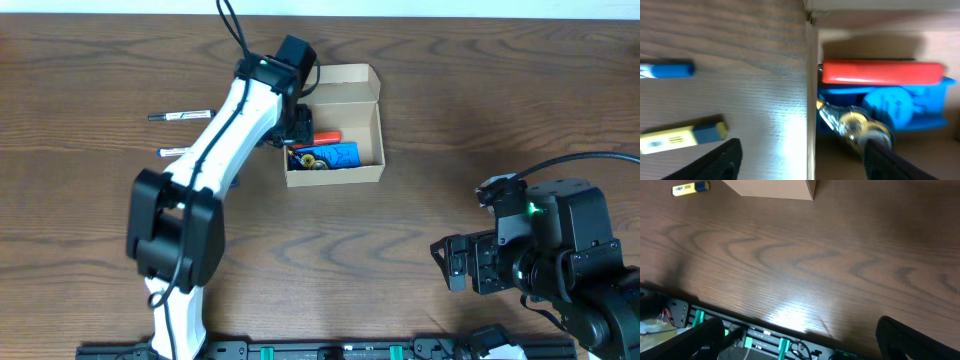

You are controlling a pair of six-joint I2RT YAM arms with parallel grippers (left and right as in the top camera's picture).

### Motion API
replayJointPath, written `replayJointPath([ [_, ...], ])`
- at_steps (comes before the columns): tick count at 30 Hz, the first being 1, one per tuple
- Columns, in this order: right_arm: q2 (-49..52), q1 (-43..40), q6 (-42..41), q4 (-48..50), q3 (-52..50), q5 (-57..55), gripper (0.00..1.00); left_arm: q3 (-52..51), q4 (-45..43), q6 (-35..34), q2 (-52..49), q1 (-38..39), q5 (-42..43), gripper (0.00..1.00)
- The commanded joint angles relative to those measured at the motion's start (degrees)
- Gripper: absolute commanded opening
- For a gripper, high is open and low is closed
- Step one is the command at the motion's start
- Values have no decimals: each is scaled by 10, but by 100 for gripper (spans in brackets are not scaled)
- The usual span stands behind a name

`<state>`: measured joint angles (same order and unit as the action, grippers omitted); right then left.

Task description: Pack container

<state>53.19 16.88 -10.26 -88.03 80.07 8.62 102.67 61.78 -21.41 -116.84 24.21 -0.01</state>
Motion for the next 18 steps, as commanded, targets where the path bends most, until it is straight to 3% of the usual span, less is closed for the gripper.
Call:
replayJointPath([
  [1,1,-5,-6,-1,0,4,99,3,14,54,85,-1,-15,79],
  [4,1,-5,-6,-1,0,4,99,3,33,99,148,-2,-32,78],
  [6,1,-5,-6,-1,0,4,99,3,48,129,189,-5,-50,87],
  [7,1,-5,-6,-1,0,4,99,3,56,138,211,-10,-57,98],
  [18,1,-5,-6,-1,0,4,99,3,85,147,306,-40,-16,95],
])
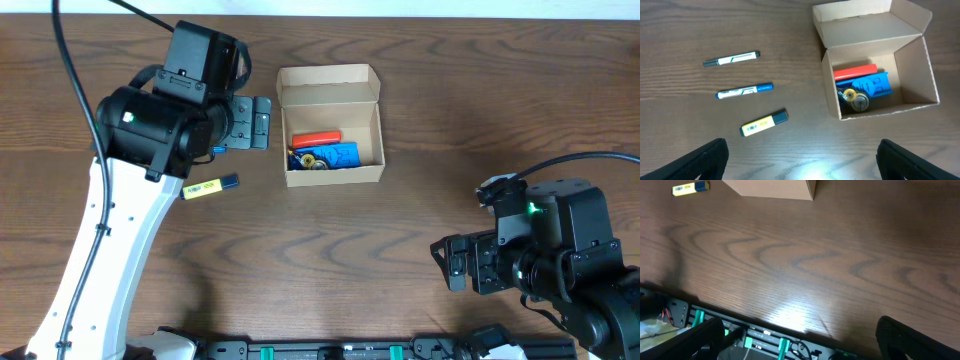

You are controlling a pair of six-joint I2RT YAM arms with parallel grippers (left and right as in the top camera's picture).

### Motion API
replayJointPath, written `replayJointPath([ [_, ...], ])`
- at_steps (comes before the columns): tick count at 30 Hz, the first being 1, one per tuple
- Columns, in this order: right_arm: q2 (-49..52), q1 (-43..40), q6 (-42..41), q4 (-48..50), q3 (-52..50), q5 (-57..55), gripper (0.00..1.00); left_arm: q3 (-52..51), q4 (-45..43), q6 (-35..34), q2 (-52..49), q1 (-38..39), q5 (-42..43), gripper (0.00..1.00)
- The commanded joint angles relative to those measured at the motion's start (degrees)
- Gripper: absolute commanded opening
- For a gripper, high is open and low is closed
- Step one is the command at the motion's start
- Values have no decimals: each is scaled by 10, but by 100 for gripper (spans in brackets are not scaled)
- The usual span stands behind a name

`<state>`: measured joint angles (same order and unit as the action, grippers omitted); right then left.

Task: Pack container
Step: 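Move the left gripper to the yellow highlighter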

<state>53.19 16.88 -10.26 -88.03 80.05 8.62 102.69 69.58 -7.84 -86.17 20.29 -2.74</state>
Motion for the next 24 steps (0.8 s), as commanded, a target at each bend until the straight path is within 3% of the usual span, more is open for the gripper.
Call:
replayJointPath([
  [1,1,-5,-6,-1,0,4,99,3,16,-16,-1,-2,11,95],
  [5,1,-5,-6,-1,0,4,99,3,49,-169,-1,-1,-14,95],
  [7,1,-5,-6,-1,0,4,99,3,77,-289,-1,-2,-78,96],
  [9,1,-5,-6,-1,0,4,99,1,123,-457,-1,-2,-148,95],
  [11,1,-5,-6,-1,0,4,99,-7,141,-559,-1,-1,-148,95],
  [16,1,-5,-6,-1,0,4,99,-53,128,-685,-4,-2,-137,95],
  [24,1,-5,-6,-1,0,4,99,-179,27,-851,-6,-2,-111,95],
])
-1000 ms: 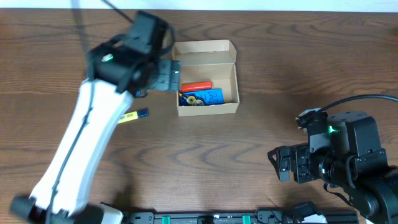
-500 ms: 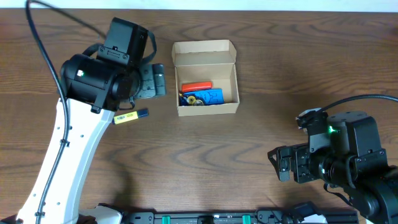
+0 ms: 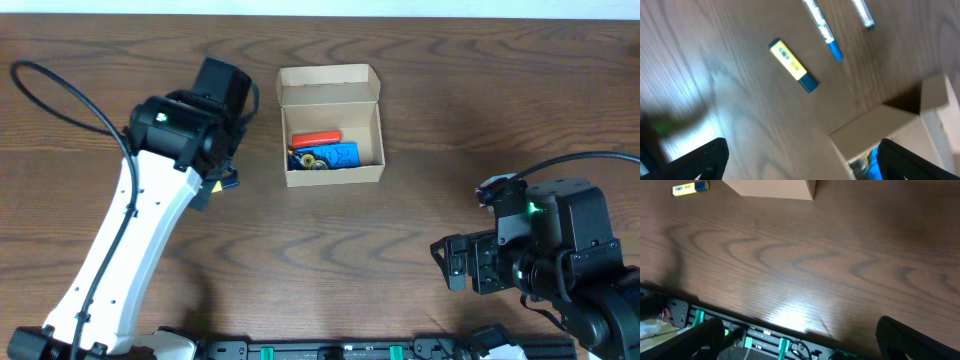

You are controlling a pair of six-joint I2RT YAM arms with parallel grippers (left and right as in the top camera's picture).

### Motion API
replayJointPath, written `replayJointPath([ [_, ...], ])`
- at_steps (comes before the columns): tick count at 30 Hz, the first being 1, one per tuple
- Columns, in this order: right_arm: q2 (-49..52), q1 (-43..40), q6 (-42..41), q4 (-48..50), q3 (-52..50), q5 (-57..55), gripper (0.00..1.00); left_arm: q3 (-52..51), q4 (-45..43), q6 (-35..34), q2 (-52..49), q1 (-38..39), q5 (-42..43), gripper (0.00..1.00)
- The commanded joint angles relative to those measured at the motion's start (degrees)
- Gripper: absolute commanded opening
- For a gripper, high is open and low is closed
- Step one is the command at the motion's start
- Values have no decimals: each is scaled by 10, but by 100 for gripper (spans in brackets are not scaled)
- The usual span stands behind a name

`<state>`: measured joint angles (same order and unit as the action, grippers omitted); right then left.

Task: Pack container
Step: 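Move the left gripper to the yellow highlighter, then grasp the yellow highlighter with the left gripper and lift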

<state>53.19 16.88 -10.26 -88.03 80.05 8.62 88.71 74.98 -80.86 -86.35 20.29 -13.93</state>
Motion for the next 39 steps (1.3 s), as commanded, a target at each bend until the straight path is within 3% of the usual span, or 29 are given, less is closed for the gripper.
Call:
replayJointPath([
  [1,1,-5,-6,-1,0,4,99,-60,-57,-130,-5,-2,0,95],
  [8,1,-5,-6,-1,0,4,99,-158,-186,-139,-11,-31,35,96],
  [15,1,-5,-6,-1,0,4,99,-163,-194,-113,-76,-98,115,96],
  [39,1,-5,-6,-1,0,4,99,-163,-273,-84,-250,-132,119,98],
])
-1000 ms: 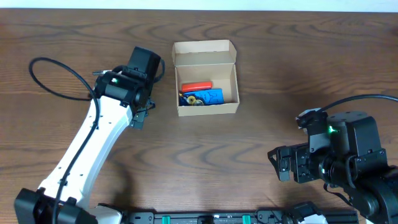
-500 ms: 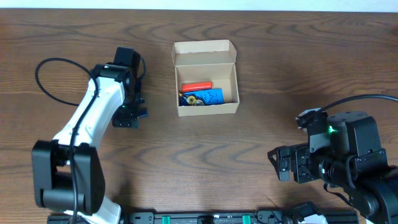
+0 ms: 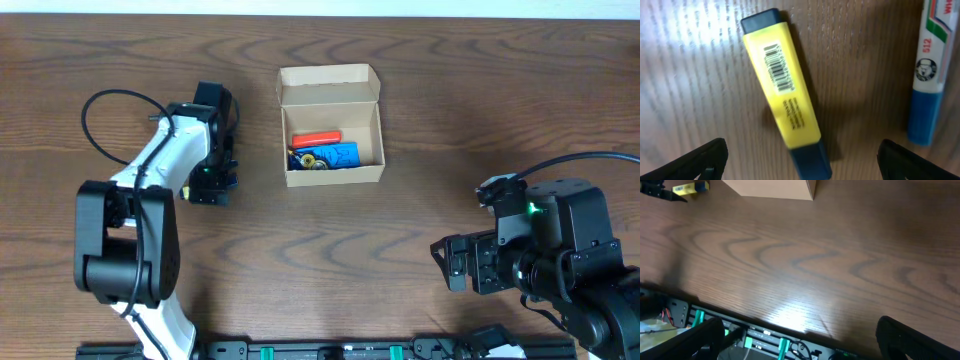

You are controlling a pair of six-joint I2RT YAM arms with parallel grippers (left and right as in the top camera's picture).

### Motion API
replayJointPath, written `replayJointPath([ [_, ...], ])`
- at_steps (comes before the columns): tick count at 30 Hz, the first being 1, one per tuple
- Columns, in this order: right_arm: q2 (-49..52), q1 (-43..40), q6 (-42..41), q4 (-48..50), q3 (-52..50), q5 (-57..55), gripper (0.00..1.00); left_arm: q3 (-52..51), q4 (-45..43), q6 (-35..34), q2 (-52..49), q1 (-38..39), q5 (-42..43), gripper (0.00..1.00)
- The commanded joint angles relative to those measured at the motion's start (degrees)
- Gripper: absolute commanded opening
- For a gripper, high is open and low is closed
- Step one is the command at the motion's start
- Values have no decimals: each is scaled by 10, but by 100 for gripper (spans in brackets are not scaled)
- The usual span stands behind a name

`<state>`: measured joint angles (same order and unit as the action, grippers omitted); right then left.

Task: Pack container
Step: 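Grasp the yellow highlighter with the left gripper and lift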

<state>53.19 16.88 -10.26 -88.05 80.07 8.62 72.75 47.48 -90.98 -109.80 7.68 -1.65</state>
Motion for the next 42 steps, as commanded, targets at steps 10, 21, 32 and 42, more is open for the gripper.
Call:
replayJointPath([
  [10,1,-5,-6,0,0,4,99,-4,1,23,-47,-9,-11,83],
  [21,1,-5,-6,0,0,4,99,-4,-2,23,-58,-9,-8,54],
  [32,1,-5,-6,0,0,4,99,-2,26,59,-55,-9,16,13],
  [42,1,-5,-6,0,0,4,99,3,88,167,69,-4,6,5],
])
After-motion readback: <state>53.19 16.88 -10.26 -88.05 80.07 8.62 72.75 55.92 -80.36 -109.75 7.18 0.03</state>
